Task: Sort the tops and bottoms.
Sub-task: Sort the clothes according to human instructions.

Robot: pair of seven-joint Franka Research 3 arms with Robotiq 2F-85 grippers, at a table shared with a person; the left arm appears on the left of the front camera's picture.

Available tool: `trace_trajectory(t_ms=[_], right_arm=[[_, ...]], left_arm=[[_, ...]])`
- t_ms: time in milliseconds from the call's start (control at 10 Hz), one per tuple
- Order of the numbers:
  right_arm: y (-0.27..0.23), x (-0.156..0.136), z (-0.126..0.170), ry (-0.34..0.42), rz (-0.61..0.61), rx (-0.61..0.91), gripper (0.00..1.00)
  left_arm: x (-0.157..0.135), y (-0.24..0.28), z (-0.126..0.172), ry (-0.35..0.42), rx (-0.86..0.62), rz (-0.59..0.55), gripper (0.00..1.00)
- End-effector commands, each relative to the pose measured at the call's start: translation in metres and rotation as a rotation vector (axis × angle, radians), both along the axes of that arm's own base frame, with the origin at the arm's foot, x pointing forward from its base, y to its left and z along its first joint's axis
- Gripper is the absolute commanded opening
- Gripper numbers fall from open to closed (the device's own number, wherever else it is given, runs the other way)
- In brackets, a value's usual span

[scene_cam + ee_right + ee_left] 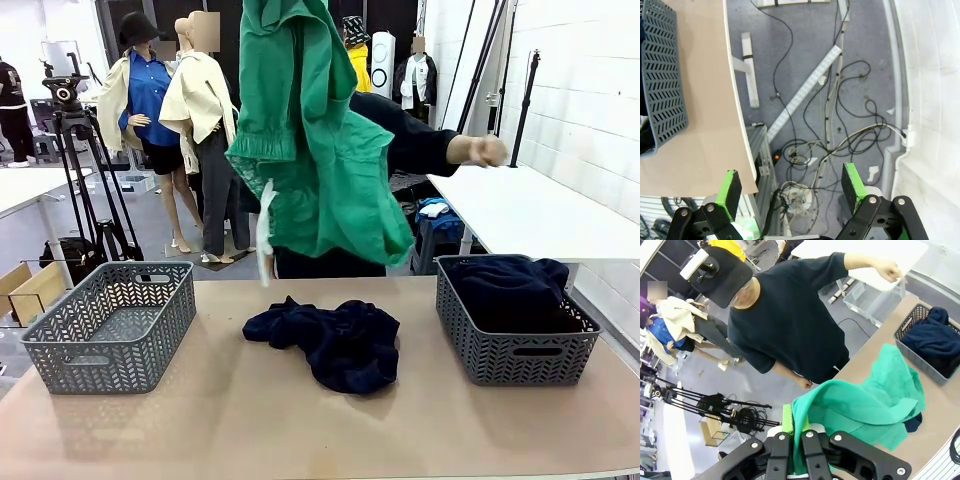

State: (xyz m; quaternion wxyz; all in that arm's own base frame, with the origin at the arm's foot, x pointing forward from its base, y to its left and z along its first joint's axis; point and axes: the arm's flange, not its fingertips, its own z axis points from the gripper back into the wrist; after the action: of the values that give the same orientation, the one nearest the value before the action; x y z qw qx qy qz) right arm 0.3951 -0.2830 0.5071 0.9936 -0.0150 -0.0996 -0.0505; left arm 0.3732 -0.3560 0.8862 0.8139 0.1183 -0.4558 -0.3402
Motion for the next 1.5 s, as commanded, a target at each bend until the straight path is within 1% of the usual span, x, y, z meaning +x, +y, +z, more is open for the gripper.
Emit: trace_trajectory(t_ms=[0, 1400], right_arm=[[-0.0006, -0.0003, -0.0001, 0.008, 0.003, -0.013, 1.0], [-0.0006, -0.0003, -0.0001, 0.008, 0.003, -0.013, 1.0]], left_arm=[[0.0, 0.0, 0.0064, -0.014, -0.015, -0.007, 0.0], [0.0, 0.0, 0.0064, -0.014, -0.015, -0.007, 0.0]])
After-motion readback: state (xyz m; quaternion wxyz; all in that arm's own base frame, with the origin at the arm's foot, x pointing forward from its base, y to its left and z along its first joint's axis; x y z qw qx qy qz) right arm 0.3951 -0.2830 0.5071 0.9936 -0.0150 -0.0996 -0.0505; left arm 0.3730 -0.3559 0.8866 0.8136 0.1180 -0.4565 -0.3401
